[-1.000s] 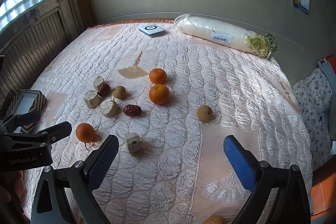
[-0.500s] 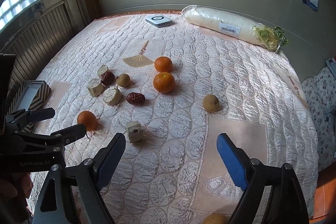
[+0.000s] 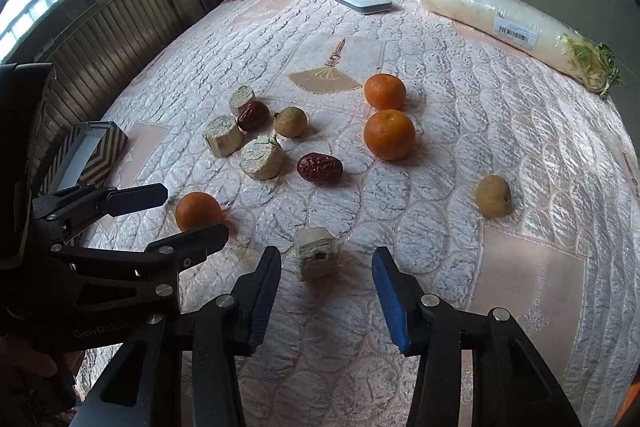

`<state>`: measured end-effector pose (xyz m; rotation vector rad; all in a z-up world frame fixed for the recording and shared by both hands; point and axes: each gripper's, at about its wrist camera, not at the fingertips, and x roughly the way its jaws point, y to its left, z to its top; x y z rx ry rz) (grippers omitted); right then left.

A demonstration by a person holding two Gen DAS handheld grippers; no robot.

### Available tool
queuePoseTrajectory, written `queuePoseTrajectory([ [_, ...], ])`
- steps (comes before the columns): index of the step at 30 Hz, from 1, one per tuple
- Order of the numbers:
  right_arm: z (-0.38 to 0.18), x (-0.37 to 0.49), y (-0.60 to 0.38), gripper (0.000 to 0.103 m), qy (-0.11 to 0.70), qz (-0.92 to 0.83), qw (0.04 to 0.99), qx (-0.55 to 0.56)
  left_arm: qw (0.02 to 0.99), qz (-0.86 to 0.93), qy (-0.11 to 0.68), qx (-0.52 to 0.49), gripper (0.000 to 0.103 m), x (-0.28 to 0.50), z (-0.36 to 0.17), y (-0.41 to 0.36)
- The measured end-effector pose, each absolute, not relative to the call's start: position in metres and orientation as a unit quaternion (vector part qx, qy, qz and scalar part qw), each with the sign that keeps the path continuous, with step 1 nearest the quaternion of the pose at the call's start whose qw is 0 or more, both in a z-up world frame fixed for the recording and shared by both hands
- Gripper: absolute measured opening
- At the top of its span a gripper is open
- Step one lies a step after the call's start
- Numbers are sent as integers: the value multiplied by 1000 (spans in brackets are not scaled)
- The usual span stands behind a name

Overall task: Organize fruits
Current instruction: 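Grasp the orange with the left tool while the right tool grasps the white cube, then carry the orange and the white cube over the striped tray with both tools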

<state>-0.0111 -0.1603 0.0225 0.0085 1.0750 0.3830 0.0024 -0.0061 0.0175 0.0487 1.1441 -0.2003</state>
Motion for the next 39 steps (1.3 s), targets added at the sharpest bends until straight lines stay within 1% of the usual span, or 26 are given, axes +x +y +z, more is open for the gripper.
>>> queuePoseTrajectory([
  [1, 19, -9, -160, 27, 515, 185, 837, 6, 837, -94, 537, 31, 62, 1, 17, -7],
  [2, 16, -8, -160, 22, 518, 190, 834, 7, 837, -98, 537, 34, 53, 0, 18, -9],
  [3, 18, -9, -158, 22, 515, 193, 835, 5, 838, -101, 535, 36, 50, 0, 18, -9],
  [5, 21, -11, -155, 22, 510, 200, 837, -7, 836, -109, 538, 27, 32, -1, 19, -8],
  [12, 38, -20, -144, 21, 498, 211, 841, -13, 834, -106, 542, -2, 32, -5, 25, 9],
  [21, 60, -21, -103, 21, 477, 247, 843, -33, 850, -69, 522, -23, 32, -14, 55, 53],
  [29, 83, -12, -33, 21, 453, 307, 835, -54, 861, 0, 506, -42, 32, -22, 76, 123],
  [39, 87, -12, 56, 21, 439, 372, 813, -82, 852, 86, 511, -66, 32, -20, 69, 214],
])
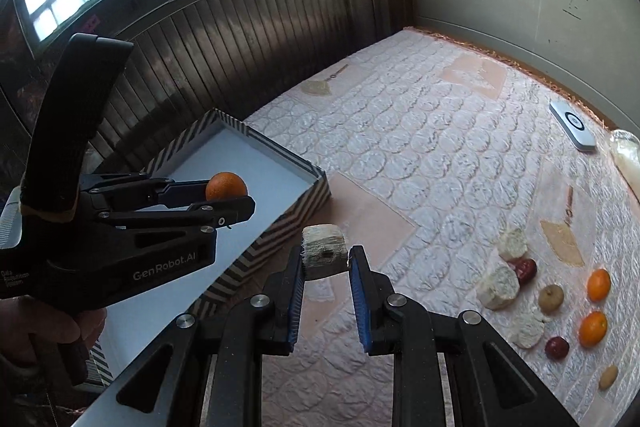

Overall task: Organize fruits
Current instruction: 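Carry the orange and the white cube over the striped tray with both tools, then open the left tool to drop the orange while the right tool releases the cube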

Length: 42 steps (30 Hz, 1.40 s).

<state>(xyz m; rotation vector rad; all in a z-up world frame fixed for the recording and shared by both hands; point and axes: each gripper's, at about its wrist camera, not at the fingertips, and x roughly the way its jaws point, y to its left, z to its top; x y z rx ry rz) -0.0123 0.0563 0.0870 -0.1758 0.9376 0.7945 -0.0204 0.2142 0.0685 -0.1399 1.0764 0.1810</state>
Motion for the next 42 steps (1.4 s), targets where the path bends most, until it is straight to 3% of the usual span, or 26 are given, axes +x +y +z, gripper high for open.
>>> queuePoseTrajectory([
  [10, 76, 0, 125, 21, 446, 416, 786, -102, 833, 128, 529, -98, 32, -20, 43, 272],
  [25, 34, 15, 172, 22, 469, 420, 765, -132, 826, 152, 529, -120, 32, -28, 28, 288],
  [27, 34, 15, 173, 31, 465, 423, 766, -135, 828, 156, 526, -116, 35, -31, 30, 289],
  [32, 44, 11, 162, 34, 460, 424, 770, -124, 836, 163, 509, -122, 58, -37, 40, 288],
  [42, 69, 0, 110, 34, 444, 405, 795, -87, 859, 140, 483, -97, 59, -40, 73, 247],
])
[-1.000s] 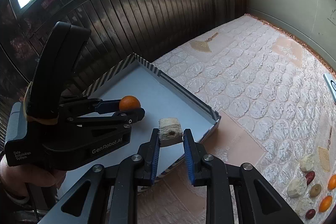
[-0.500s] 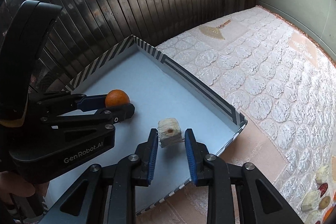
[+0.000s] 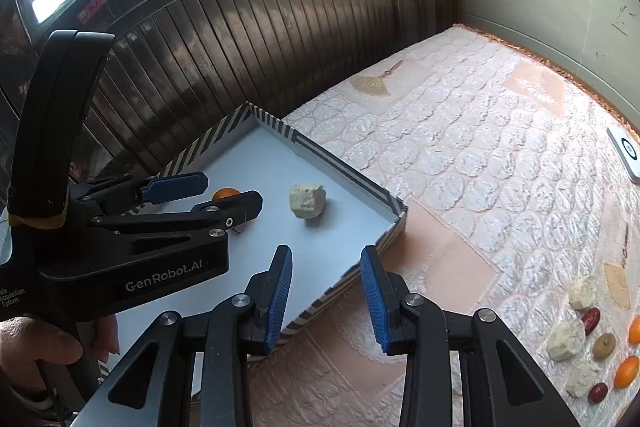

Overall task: Organize fruits
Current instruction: 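Open the left tool to drop the orange while the right tool releases the cube, then move both tools back over the remaining food on the bedspread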

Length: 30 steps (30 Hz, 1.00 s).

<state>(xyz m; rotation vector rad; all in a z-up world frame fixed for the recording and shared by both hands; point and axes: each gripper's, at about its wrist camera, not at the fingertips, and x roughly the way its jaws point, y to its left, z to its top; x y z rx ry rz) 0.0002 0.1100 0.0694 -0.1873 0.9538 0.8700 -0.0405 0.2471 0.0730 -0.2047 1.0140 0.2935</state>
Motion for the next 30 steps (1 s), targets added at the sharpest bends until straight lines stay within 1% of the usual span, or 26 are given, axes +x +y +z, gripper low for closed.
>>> queuePoseTrajectory([
  [10, 84, -1, 31, 34, 433, 338, 834, -48, 872, 74, 478, -69, 59, -21, 87, 172],
  [21, 83, -9, -67, 35, 442, 250, 862, -17, 868, -7, 494, -44, 59, 3, 79, 95],
  [30, 66, -19, -139, 36, 463, 184, 867, 9, 854, -54, 517, -32, 59, 11, 63, 47],
])
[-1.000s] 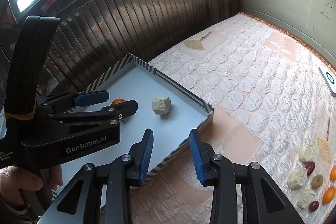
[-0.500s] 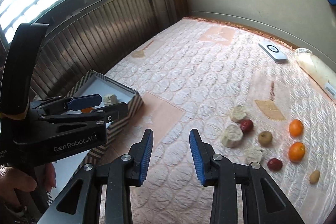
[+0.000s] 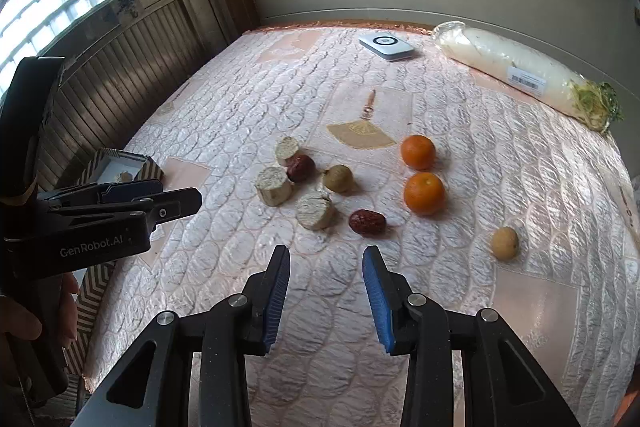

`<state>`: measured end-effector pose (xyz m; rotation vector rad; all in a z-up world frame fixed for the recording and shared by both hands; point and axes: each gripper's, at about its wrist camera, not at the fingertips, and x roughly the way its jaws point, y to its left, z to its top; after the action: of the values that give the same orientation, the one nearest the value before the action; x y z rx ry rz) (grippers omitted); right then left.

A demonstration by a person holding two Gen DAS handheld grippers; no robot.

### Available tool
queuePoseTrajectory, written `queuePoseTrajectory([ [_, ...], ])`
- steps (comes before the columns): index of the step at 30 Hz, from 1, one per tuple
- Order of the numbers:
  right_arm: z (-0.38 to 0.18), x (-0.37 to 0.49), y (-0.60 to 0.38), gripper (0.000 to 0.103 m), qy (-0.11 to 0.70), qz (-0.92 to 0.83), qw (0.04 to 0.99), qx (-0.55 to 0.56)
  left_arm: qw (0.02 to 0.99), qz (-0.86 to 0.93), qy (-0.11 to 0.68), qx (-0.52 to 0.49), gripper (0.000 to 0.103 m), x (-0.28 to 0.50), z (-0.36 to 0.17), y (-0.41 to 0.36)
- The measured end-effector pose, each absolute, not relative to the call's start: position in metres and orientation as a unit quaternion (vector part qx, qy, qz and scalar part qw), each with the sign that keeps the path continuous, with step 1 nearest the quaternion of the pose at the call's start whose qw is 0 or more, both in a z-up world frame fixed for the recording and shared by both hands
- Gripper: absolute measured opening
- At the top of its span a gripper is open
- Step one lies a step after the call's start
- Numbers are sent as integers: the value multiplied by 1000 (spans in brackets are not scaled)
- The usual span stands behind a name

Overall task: Organize fruits
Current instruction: 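Move both tools back over the remaining food on the bedspread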

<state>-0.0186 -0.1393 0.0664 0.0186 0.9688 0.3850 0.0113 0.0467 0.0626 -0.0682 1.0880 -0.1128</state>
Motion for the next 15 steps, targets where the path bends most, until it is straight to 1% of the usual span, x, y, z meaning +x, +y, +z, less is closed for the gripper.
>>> queuePoseTrajectory([
  [15, 51, -41, -231, 37, 479, 110, 870, 51, 831, -124, 541, -27, 59, 29, 37, -17],
])
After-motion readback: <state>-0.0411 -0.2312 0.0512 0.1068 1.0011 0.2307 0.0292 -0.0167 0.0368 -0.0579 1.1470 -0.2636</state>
